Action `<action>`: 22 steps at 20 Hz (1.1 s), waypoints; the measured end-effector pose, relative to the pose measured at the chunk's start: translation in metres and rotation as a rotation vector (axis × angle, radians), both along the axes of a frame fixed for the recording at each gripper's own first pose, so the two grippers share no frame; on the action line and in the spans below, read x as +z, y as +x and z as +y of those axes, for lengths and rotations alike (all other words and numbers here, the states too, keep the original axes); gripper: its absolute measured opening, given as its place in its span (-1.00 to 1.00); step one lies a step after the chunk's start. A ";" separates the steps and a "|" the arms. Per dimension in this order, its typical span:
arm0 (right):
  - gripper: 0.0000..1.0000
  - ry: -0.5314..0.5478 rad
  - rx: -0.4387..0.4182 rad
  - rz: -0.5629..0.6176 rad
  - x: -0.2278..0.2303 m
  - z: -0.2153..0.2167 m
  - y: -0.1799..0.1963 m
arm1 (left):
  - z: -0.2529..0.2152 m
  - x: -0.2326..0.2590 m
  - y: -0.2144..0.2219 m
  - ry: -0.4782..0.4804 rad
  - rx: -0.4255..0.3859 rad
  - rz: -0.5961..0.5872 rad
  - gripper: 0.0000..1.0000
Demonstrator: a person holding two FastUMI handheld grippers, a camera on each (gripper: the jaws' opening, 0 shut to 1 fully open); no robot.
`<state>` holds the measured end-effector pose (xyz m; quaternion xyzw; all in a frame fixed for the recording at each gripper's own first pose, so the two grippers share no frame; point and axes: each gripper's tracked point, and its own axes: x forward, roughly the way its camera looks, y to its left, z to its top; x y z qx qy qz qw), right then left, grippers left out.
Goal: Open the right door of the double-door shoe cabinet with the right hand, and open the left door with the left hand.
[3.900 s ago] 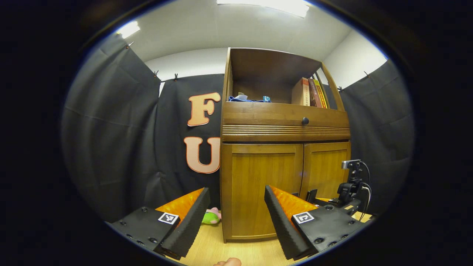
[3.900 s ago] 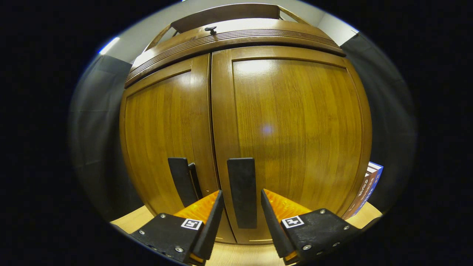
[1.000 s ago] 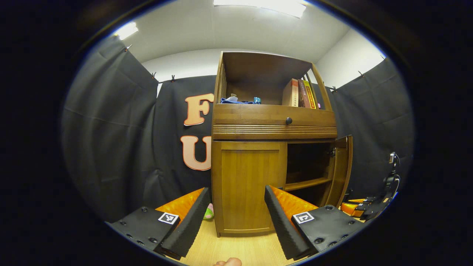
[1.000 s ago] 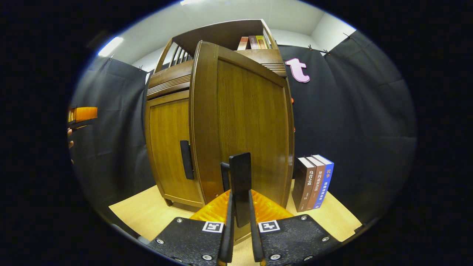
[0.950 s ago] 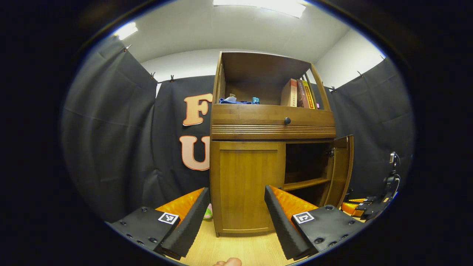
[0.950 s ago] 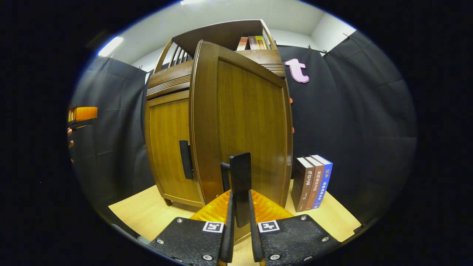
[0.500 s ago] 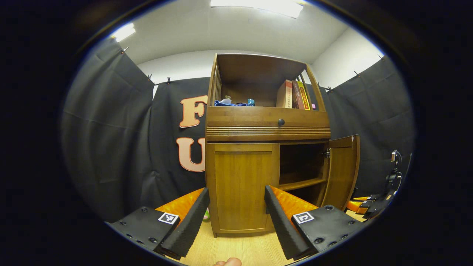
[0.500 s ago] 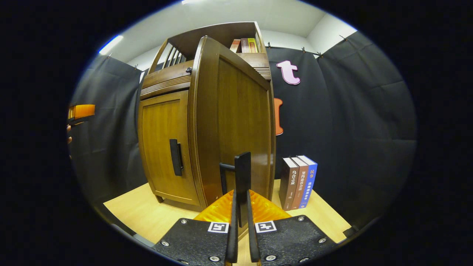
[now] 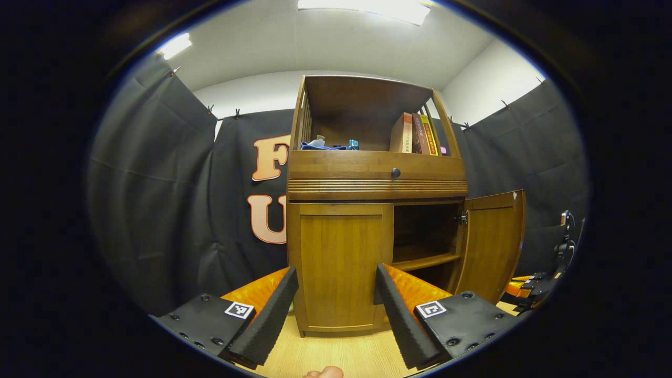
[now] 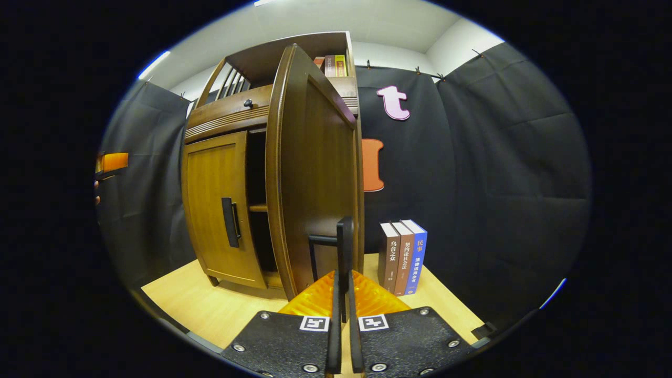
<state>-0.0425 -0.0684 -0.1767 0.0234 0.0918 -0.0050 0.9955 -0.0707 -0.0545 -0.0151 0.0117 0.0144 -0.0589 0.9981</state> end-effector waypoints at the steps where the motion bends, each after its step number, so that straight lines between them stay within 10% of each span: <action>1: -0.67 0.002 -0.003 0.001 0.000 -0.002 -0.001 | -0.002 -0.001 0.001 0.002 0.000 0.004 0.92; 6: -1.00 -0.009 0.007 0.003 -0.001 -0.014 -0.003 | -0.011 -0.002 0.004 0.009 -0.006 0.008 0.90; 22: -0.92 -0.030 -0.073 -0.023 -0.013 -0.095 -0.019 | -0.055 -0.031 0.033 -0.011 -0.044 0.065 0.89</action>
